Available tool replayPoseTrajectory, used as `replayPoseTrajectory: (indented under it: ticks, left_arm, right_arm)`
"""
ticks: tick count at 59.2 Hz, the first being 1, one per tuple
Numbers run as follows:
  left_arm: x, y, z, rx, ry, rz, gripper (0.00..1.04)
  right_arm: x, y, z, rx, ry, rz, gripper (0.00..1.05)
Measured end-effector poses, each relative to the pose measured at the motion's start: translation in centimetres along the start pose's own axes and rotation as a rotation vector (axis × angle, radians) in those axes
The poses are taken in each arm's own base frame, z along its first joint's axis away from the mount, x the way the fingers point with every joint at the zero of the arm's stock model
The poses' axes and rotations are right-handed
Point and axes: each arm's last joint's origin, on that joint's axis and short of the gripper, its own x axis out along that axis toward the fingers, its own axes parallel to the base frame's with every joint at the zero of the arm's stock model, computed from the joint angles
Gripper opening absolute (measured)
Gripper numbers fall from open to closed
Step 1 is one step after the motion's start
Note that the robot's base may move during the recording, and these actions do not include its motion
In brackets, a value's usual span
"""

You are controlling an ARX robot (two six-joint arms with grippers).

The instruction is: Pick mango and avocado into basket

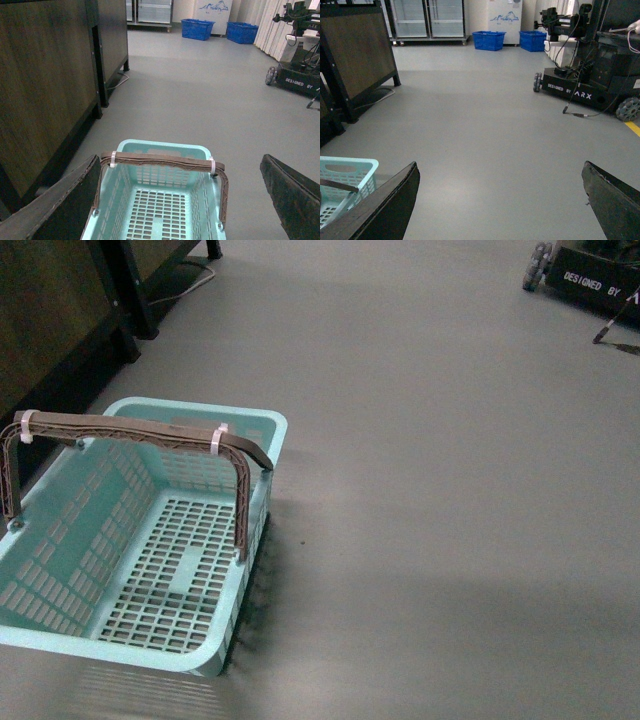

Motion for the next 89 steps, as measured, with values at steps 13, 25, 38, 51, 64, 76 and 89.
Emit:
replayPoseTrajectory:
  ticks: [13, 25, 38, 51, 64, 76, 89]
  left_arm:
    - [0.0, 0.0, 0.0, 0.0, 0.0, 0.0, 0.98]
    - [0.0, 0.0, 0.0, 0.0, 0.0, 0.0, 0.98]
    - [0.0, 0.0, 0.0, 0.0, 0.0, 0.0, 0.98]
    - [0.0, 0.0, 0.0, 0.0, 0.0, 0.0, 0.98]
    - [0.0, 0.0, 0.0, 0.0, 0.0, 0.0, 0.98]
    - [0.0, 0.0, 0.0, 0.0, 0.0, 0.0, 0.98]
    - [0.0, 0.0, 0.0, 0.0, 0.0, 0.0, 0.98]
  right_arm:
    - [0.0, 0.0, 0.0, 0.0, 0.0, 0.0, 0.97]
    - [0.0, 0.0, 0.0, 0.0, 0.0, 0.0, 0.97]
    - [0.0, 0.0, 0.0, 0.0, 0.0, 0.0, 0.97]
    - [0.0, 0.0, 0.0, 0.0, 0.0, 0.0, 0.97]
    - [0.0, 0.0, 0.0, 0.0, 0.0, 0.0, 0.97]
    - [0.0, 0.0, 0.0, 0.0, 0.0, 0.0, 0.97]
    - [0.0, 0.0, 0.0, 0.0, 0.0, 0.0, 0.97]
